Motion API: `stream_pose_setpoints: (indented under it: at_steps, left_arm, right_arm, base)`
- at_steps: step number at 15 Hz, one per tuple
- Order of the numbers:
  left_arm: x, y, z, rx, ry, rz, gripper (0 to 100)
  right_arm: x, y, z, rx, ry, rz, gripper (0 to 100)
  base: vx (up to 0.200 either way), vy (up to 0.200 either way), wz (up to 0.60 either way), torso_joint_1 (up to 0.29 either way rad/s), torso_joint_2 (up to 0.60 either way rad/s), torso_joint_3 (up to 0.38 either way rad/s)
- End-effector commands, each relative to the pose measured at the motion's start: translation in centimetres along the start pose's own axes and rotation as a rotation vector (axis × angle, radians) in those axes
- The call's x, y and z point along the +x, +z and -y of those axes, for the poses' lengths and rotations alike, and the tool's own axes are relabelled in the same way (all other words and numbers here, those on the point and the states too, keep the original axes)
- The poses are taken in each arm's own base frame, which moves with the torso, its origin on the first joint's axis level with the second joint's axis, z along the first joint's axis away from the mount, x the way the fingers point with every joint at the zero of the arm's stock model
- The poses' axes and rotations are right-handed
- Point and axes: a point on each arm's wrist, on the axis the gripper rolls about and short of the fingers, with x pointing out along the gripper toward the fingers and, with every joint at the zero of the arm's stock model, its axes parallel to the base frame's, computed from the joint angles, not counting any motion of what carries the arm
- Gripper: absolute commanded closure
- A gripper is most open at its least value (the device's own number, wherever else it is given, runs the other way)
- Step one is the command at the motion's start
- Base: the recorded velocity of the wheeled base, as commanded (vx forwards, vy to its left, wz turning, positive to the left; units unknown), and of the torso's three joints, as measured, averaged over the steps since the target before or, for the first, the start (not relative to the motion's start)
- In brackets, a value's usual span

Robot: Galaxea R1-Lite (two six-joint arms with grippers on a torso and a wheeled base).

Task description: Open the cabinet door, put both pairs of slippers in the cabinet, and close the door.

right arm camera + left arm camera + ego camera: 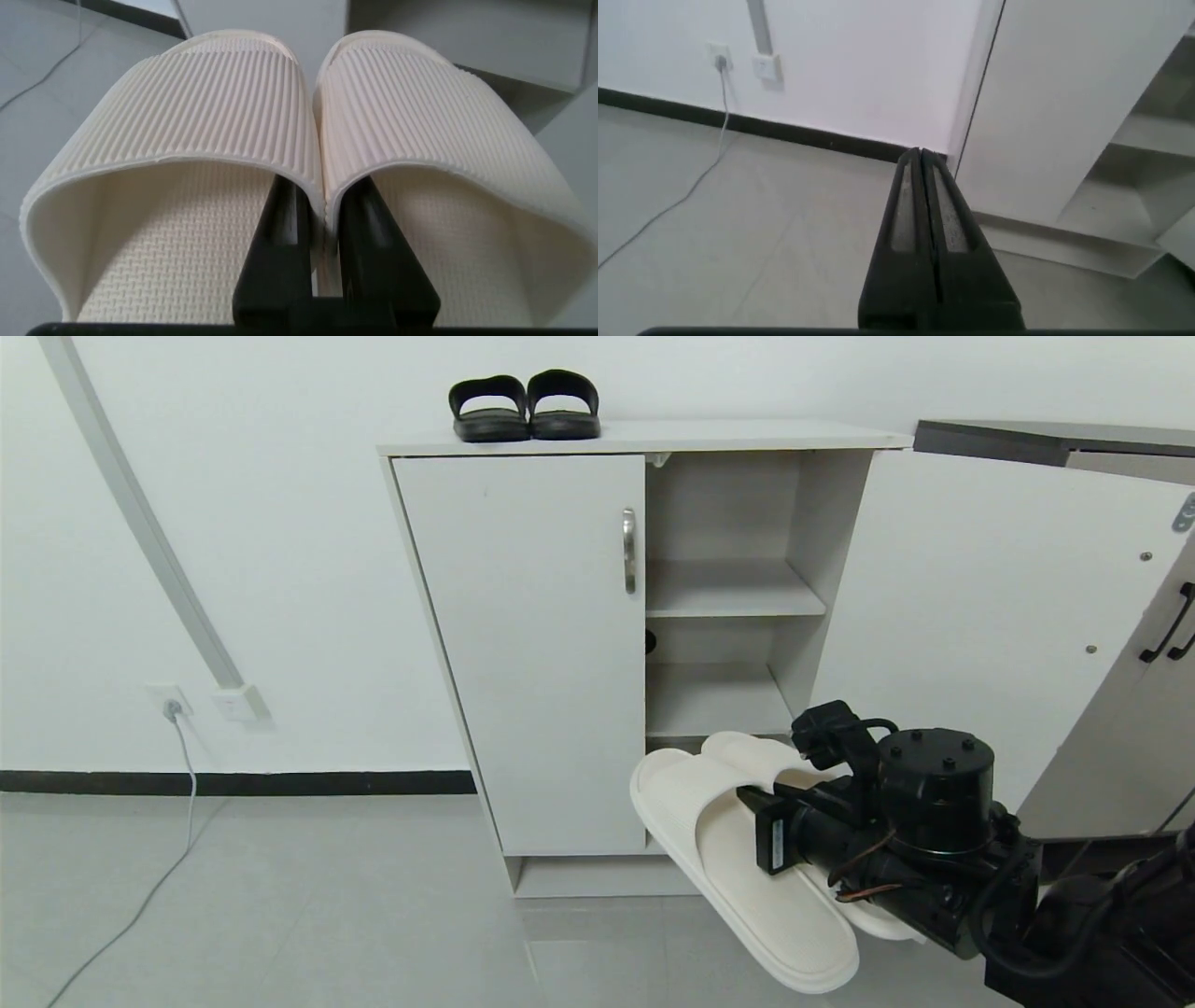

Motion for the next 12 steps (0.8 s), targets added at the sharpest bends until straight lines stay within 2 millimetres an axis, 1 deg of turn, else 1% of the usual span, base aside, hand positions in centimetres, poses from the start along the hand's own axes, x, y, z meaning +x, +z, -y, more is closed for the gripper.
stream_pose_setpoints:
  at_steps: [1,3,6,7,8,9,12]
  left_arm:
    - [-1.1,-3.3,-0.4,-0.018,0.051,0.060,100]
    - [-1.2,-5.5,-0.5,0.004,0.057,0.082,100]
    - [-1.3,-5.6,-0.3,0.020,-0.068,0.103,100]
    - [-1.3,-5.6,-0.2,0.035,-0.124,0.099,100]
    - [-1.3,-6.0,0.0,0.061,-0.207,0.054,100]
    - [-1.3,-6.0,0.2,0.073,-0.270,0.061,100]
    - [-1.3,-6.0,0.2,0.062,-0.272,0.059,100]
  right_arm:
    - [-0.1,0.0,-0.1,0.000,0.006,0.001,100]
    - [-0.2,-0.2,-0.3,-0.003,0.010,-0.006,100]
    - [-0.3,-0.4,-0.5,-0.006,0.016,-0.014,100]
    - [-0.4,-0.5,-0.5,-0.008,0.018,-0.015,100]
    - [-0.4,-0.5,-0.6,-0.009,0.021,-0.014,100]
    - [-0.4,-0.6,-0.7,-0.009,0.024,-0.014,100]
    - [-0.4,-0.4,-0.8,-0.008,0.026,-0.005,100]
  base:
    - [0.000,0.000,0.00,0.000,0.00,0.000]
    - [0.000,0.000,0.00,0.000,0.00,0.000]
    - [0.000,0.000,0.00,0.000,0.00,0.000]
    - [0.000,0.000,0.00,0.000,0.00,0.000]
    - [0.000,0.000,0.00,0.000,0.00,0.000]
    - [0.000,0.000,0.00,0.000,0.00,0.000]
    - [0.000,0.000,0.00,0.000,0.00,0.000]
